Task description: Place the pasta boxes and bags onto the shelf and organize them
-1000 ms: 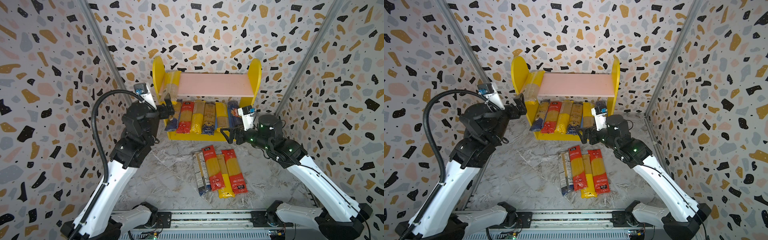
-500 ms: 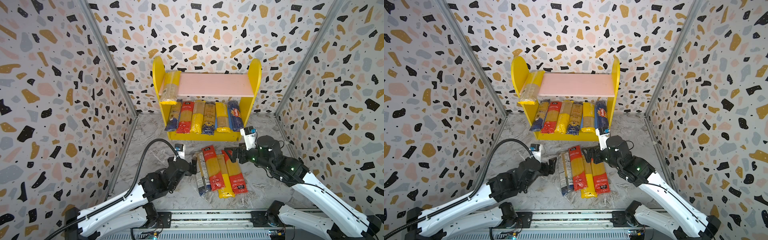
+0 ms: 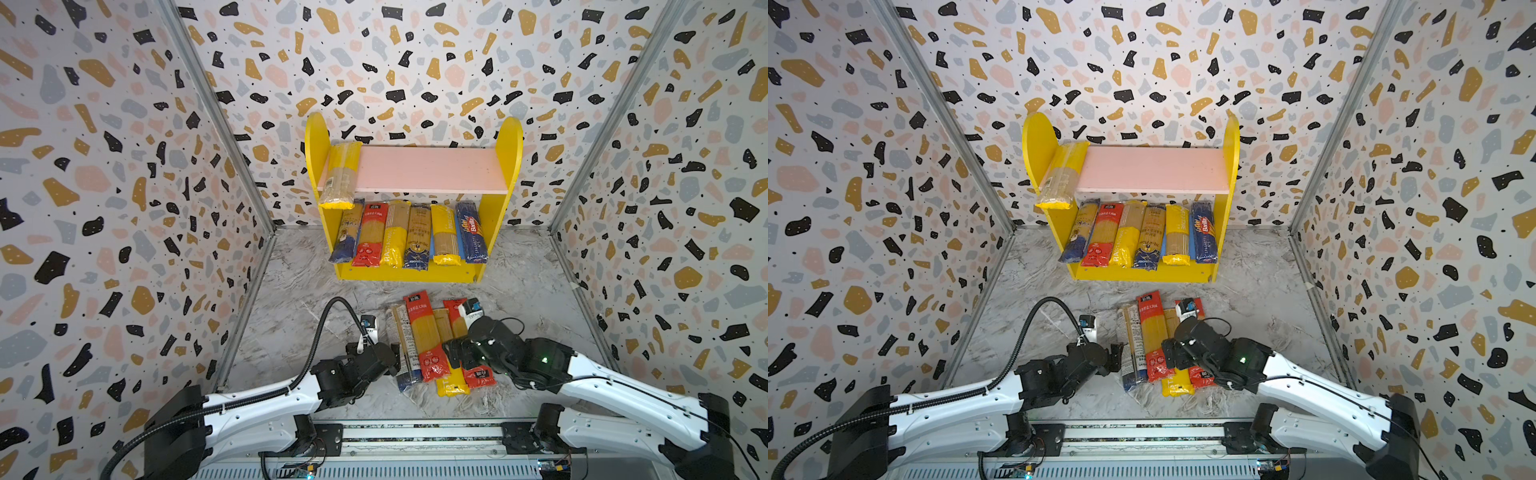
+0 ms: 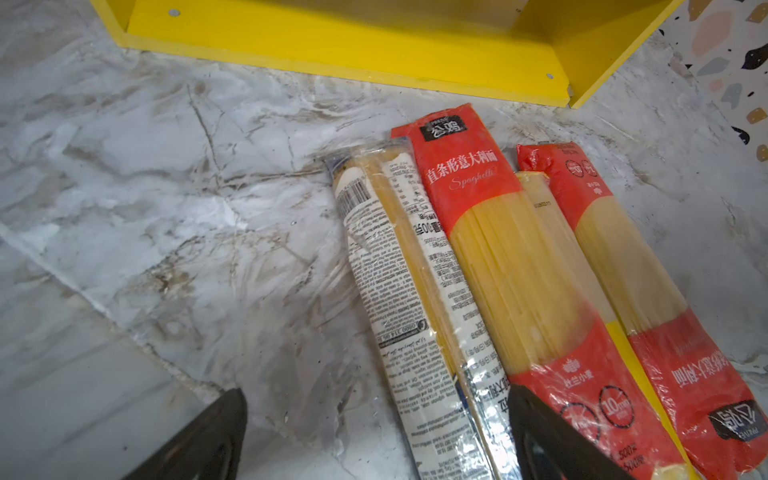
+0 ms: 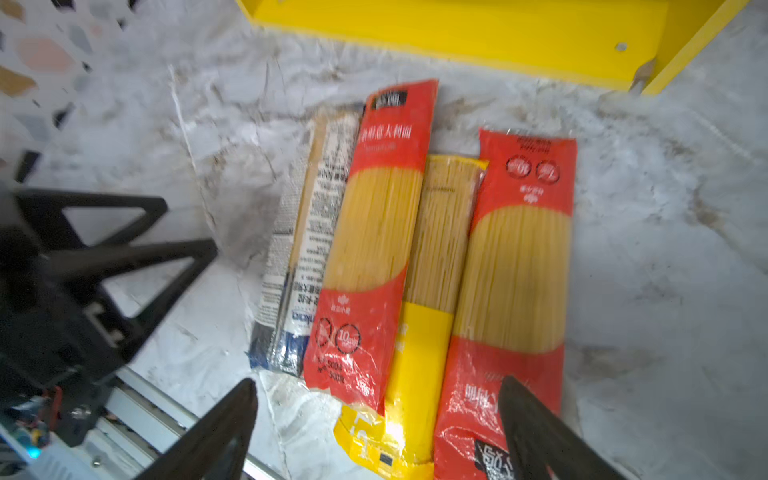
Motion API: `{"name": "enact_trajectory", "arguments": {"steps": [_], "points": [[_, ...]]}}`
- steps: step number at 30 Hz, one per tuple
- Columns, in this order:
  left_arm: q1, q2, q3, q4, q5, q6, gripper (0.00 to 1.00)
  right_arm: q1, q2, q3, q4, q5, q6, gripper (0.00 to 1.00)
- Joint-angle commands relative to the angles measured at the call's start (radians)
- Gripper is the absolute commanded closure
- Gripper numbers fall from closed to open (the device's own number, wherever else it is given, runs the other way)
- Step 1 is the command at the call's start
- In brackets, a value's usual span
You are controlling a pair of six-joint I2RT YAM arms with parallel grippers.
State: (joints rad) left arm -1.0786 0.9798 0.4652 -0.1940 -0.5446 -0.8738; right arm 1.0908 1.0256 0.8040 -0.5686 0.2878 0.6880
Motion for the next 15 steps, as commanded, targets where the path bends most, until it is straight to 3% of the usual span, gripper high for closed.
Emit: {"name": "enact_trajectory", "arguments": {"steps": [1,7,15], "points": [[-0.004,-0.104,-0.009,-0.022,-0.086,-0.047,0.00,0.047,0.100,-0.020,0.016,0.074,0.073,0.09],[-0.003,-0.318,-0.025,-0.136,-0.175,-0.040,0.01,0.076,0.294,0.021,0.056,0.079,0.064,0.10],[-0.003,-0.436,-0.028,-0.194,-0.192,-0.044,0.00,0.089,0.451,0.093,0.084,0.050,0.047,0.10]]}}
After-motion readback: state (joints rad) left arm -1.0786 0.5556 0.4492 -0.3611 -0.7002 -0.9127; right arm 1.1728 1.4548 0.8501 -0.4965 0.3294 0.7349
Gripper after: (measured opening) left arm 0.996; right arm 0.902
